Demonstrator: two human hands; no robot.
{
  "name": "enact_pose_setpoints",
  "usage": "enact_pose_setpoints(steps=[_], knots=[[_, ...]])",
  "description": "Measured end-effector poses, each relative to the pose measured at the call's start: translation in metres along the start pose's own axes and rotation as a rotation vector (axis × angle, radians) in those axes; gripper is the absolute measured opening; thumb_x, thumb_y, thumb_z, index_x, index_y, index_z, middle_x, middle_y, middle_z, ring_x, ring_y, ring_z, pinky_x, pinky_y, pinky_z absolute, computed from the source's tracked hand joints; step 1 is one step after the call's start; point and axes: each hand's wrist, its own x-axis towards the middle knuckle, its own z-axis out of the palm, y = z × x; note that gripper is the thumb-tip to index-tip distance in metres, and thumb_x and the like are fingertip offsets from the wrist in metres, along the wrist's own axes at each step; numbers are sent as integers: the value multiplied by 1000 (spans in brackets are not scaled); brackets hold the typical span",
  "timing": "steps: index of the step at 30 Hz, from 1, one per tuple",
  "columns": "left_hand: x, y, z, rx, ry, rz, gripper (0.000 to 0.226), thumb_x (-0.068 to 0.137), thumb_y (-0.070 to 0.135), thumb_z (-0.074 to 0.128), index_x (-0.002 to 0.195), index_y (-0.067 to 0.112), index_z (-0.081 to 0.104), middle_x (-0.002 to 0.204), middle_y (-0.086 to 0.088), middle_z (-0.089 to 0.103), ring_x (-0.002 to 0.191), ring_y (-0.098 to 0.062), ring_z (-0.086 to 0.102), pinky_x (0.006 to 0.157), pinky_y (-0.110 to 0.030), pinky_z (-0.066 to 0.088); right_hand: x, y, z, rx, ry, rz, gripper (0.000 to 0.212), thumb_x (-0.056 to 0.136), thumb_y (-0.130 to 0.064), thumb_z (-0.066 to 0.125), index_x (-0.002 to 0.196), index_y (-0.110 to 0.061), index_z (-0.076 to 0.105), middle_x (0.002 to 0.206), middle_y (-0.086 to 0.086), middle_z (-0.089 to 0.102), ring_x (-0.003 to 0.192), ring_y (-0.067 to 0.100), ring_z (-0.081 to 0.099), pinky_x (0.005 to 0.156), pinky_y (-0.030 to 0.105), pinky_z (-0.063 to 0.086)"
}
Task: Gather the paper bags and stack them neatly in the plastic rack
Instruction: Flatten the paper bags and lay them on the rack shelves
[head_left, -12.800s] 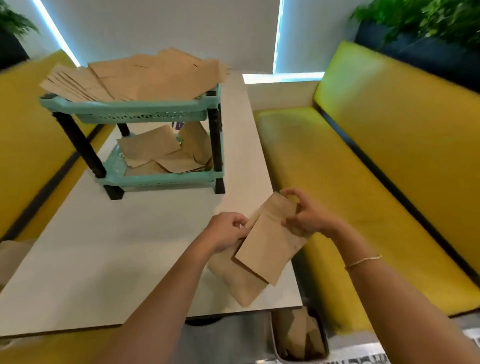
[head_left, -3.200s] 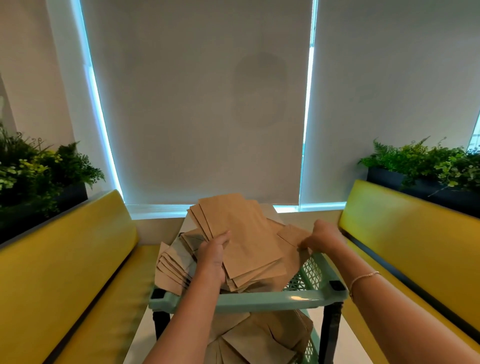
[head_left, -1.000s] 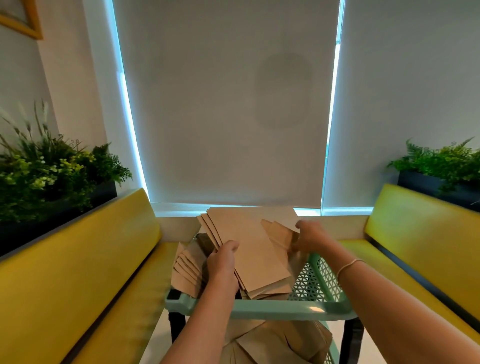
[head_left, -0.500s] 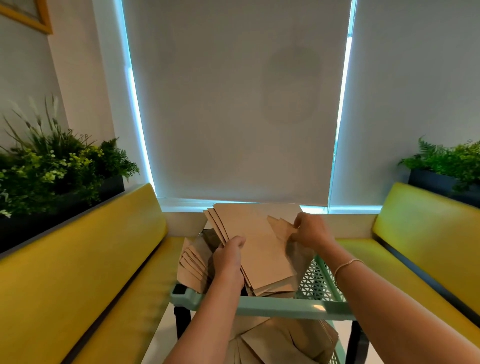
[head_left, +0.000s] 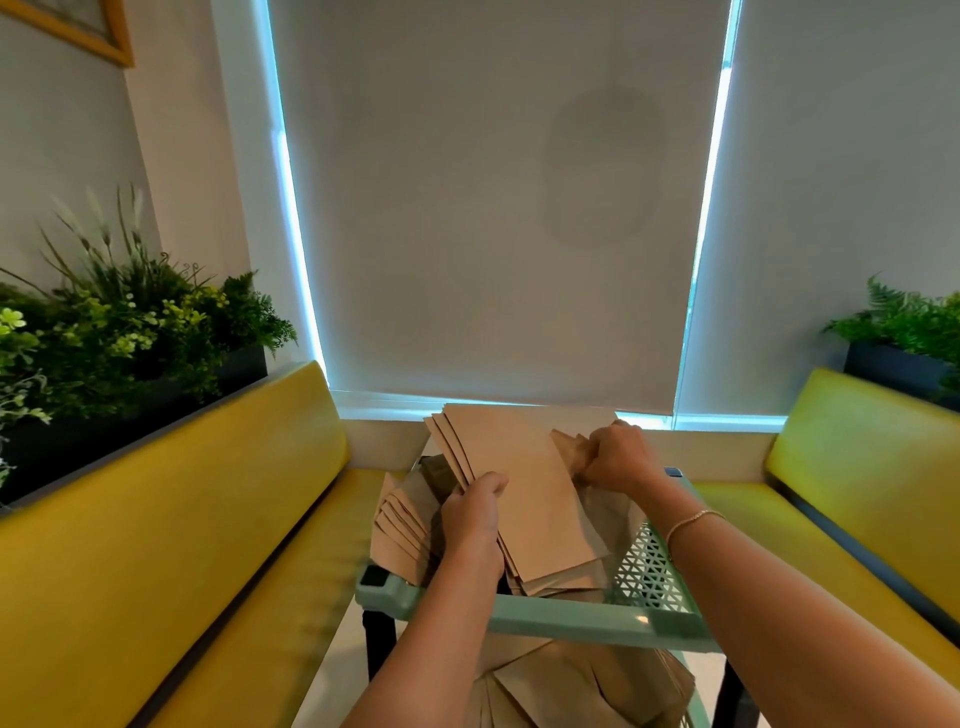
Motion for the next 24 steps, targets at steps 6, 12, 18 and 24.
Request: enact_pose_setpoints(steps=[6, 12, 18, 24], knots=[[-1, 0, -1, -2, -19, -1, 26, 82, 8, 64, 107, 8, 59, 91, -7, 57, 94, -25, 53, 93, -42, 46, -4, 1, -7, 69, 47, 28, 11, 85, -14, 61, 94, -12, 67, 100, 8, 64, 87, 21, 56, 73, 28, 46], [-2, 1, -2, -7, -23, -24, 25, 83, 11, 63, 106, 8, 57, 100, -12, 59, 97, -28, 56, 91, -44, 49, -6, 1, -19, 131, 150, 19, 16, 84, -21, 63, 98, -15, 68, 102, 7, 68, 88, 21, 59, 73, 27, 46], [2, 1, -4, -61, -68, -84, 25, 84, 18, 63, 107, 9, 58, 103, -17, 62, 93, -33, 60, 80, -43, 52, -25, -16, -105, 366, 421, 13, 26, 89, -8, 52, 106, -6, 70, 110, 14, 68, 102, 29, 60, 86, 27, 41], [1, 6, -4, -44, -140, -197, 40, 85, 43, 62, 113, 16, 53, 107, -17, 61, 96, -36, 57, 83, -49, 49, -68, -44, -129, 451, 545, -213, 24, 87, -6, 54, 102, -16, 70, 95, 0, 65, 86, 16, 57, 72, 14, 34]])
